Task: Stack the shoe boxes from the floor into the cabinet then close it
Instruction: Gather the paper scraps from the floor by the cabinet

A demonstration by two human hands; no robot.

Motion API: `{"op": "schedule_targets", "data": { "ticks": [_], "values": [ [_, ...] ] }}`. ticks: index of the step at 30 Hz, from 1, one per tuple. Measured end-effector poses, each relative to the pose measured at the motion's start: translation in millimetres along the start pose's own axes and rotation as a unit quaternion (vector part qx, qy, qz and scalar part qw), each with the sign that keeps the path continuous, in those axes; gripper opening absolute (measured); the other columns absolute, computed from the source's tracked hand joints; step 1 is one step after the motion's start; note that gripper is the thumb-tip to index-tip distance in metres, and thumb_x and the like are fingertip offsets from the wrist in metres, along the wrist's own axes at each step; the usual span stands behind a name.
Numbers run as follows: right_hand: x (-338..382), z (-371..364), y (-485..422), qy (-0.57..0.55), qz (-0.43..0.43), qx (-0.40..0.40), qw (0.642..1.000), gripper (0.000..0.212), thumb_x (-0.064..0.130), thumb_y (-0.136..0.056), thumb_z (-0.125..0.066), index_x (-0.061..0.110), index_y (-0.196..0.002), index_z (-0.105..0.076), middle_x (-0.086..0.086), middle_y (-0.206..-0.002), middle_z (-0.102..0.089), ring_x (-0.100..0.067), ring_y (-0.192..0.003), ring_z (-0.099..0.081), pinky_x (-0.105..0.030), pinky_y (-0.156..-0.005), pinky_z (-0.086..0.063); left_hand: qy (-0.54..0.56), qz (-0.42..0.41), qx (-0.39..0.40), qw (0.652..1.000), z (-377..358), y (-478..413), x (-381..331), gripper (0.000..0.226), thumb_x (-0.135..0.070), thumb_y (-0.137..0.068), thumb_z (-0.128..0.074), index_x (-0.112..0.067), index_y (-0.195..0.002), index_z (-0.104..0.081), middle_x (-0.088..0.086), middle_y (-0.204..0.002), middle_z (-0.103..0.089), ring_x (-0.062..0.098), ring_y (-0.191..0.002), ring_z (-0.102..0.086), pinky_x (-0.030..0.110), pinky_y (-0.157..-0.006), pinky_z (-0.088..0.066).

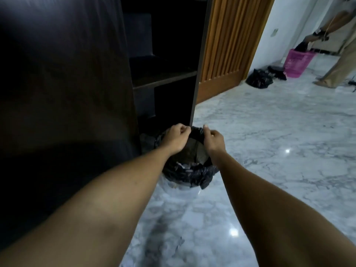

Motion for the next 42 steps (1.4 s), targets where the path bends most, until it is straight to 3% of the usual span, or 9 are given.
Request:
{"op": "schedule_targets", "data": {
  "ticks": [6,10,16,20,25,28,31,37,42],
  "values": [
    [5,2,54,0.104,0.067,0.006,0.992,0.030,0.043,-0.097,-0.057,0.014,-0.096,-0.065,-0.001,-0.078,-0.066,-0.022,-0.079,-0.065,-0.027,-0.066,-0.044,-0.097,-0.050,-0.011,0.994,47,53,4,0.027,-0.042,-0.096,-0.057,-0.020,-0.106,-0.069,-0.001,-0.106,-0.068,0.020,-0.097,-0.062,0.035,-0.082,-0.053],
    [-13,4,117,0.135,0.100,0.015,0.986,0.025,0.037,-0.098,-0.057,0.013,-0.095,-0.063,0.009,-0.071,-0.062,-0.004,-0.065,-0.059,-0.021,-0.053,-0.041,-0.117,-0.056,-0.069,0.989,69,108,42,0.020,-0.038,-0.092,-0.061,-0.020,-0.094,-0.069,0.002,-0.105,-0.063,0.024,-0.101,-0.058,0.041,-0.086,-0.051],
    [-108,-18,192,0.205,0.052,0.095,0.973,0.025,0.032,-0.096,-0.061,0.009,-0.099,-0.070,-0.001,-0.071,-0.065,-0.019,-0.070,-0.062,-0.028,-0.062,-0.043,-0.122,0.074,-0.086,0.986,72,210,175,0.020,-0.038,-0.091,-0.062,-0.019,-0.094,-0.067,0.007,-0.103,-0.066,0.032,-0.105,-0.058,0.042,-0.086,-0.050],
    [-171,-46,229,0.253,-0.012,0.200,0.947,0.023,0.030,-0.096,-0.061,0.010,-0.104,-0.070,-0.008,-0.088,-0.072,-0.023,-0.088,-0.068,-0.027,-0.071,-0.047,-0.154,0.187,-0.018,0.970,51,277,253,0.038,-0.044,-0.089,-0.064,-0.021,-0.119,-0.061,0.002,-0.120,-0.062,0.026,-0.119,-0.052,0.040,-0.096,-0.044],
    [-216,-86,249,0.305,-0.006,0.267,0.914,0.040,0.031,-0.098,-0.058,0.012,-0.133,-0.054,-0.007,-0.132,-0.049,-0.024,-0.112,-0.060,-0.027,-0.091,-0.046,-0.193,0.179,0.038,0.964,12,320,293,0.078,-0.066,-0.072,-0.070,-0.020,-0.132,-0.050,0.003,-0.132,-0.051,0.028,-0.126,-0.045,0.041,-0.097,-0.043],
    [-237,-109,249,0.302,-0.025,0.262,0.916,0.047,0.034,-0.099,-0.055,0.014,-0.140,-0.046,-0.008,-0.144,-0.038,-0.025,-0.117,-0.057,-0.034,-0.097,-0.049,-0.194,0.166,0.100,0.962,-23,333,310,0.126,-0.088,-0.055,-0.058,-0.020,-0.155,-0.021,0.005,-0.159,-0.025,0.032,-0.146,-0.023,0.049,-0.114,-0.030],
    [-252,-130,255,0.326,0.000,0.273,0.905,0.052,0.043,-0.101,-0.048,0.017,-0.145,-0.037,-0.008,-0.150,-0.033,-0.026,-0.135,-0.042,-0.042,-0.106,-0.046,-0.216,0.154,0.149,0.953,-43,342,330,0.130,-0.088,-0.061,-0.056,-0.028,-0.159,0.004,-0.001,-0.167,0.002,0.031,-0.152,0.000,0.054,-0.121,-0.012],
    [-246,-166,254,0.388,0.157,0.267,0.868,0.051,0.053,-0.099,-0.043,0.025,-0.142,-0.043,-0.002,-0.146,-0.043,-0.022,-0.129,-0.047,-0.039,-0.105,-0.043,-0.233,0.088,0.038,0.968,-13,337,367,0.083,-0.070,-0.081,-0.050,-0.023,-0.147,-0.039,0.002,-0.158,-0.032,0.033,-0.148,-0.023,0.057,-0.114,-0.030],
    [-241,-194,245,0.358,0.234,0.283,0.858,0.049,0.050,-0.097,-0.047,0.023,-0.137,-0.050,-0.001,-0.138,-0.050,-0.020,-0.126,-0.049,-0.038,-0.100,-0.039,-0.246,0.073,-0.056,0.965,26,327,381,0.069,-0.060,-0.077,-0.058,-0.017,-0.130,-0.056,0.004,-0.149,-0.042,0.030,-0.142,-0.033,0.056,-0.117,-0.022]
  ]
}}
Point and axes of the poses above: each hand's wrist, its own y-axis away from the middle knuckle, its own z-axis out of the back of the hand, x = y × z, the point moved 6 cm from there along -y, towards the middle knuckle
